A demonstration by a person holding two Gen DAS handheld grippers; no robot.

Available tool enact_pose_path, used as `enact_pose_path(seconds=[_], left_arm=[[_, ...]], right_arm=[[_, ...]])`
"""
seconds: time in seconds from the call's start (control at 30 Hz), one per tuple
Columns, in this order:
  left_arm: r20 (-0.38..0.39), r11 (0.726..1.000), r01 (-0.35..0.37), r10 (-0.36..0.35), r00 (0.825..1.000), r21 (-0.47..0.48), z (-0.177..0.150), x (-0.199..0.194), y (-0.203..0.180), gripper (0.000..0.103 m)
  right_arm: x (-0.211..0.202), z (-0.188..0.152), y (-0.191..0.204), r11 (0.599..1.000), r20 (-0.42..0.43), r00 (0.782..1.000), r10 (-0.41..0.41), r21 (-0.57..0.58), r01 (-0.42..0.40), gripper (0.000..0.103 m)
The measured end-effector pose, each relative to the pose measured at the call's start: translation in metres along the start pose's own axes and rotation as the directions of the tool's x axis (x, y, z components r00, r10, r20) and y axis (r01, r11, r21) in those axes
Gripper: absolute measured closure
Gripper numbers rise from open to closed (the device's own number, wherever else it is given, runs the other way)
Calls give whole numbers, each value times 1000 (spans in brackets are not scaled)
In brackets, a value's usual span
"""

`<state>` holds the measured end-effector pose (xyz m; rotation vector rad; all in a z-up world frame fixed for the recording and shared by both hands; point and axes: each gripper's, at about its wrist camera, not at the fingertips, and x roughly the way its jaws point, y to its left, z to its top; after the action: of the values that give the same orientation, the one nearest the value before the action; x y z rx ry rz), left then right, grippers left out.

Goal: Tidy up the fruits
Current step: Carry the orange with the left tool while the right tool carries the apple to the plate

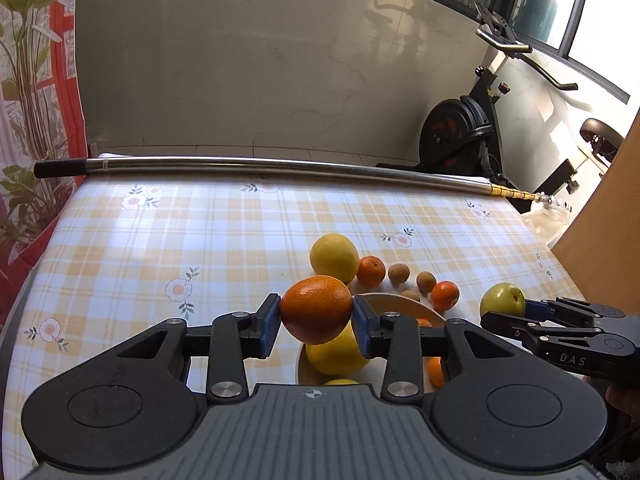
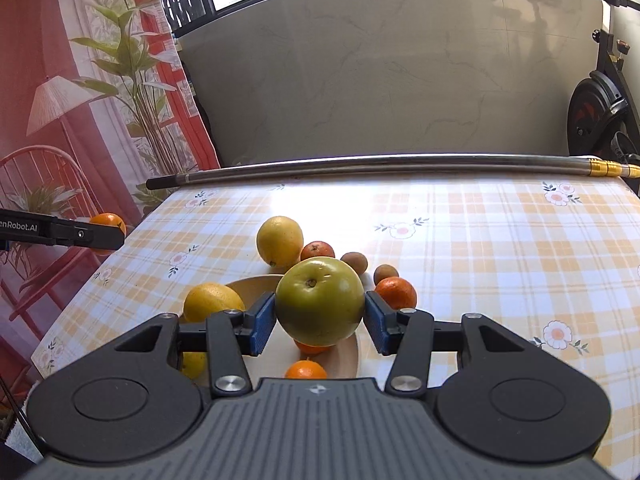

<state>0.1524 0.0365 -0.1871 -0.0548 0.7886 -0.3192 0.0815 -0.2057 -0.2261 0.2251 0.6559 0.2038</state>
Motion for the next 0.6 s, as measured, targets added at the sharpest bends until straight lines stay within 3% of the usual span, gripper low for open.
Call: enact_pose_path(seconds=[0.6], left_arm=[[-81,999,25,-23,996,32,-32,34,-15,63]], right_arm=[[26,-26,21,995,-111,990,89,-23,-92,53]])
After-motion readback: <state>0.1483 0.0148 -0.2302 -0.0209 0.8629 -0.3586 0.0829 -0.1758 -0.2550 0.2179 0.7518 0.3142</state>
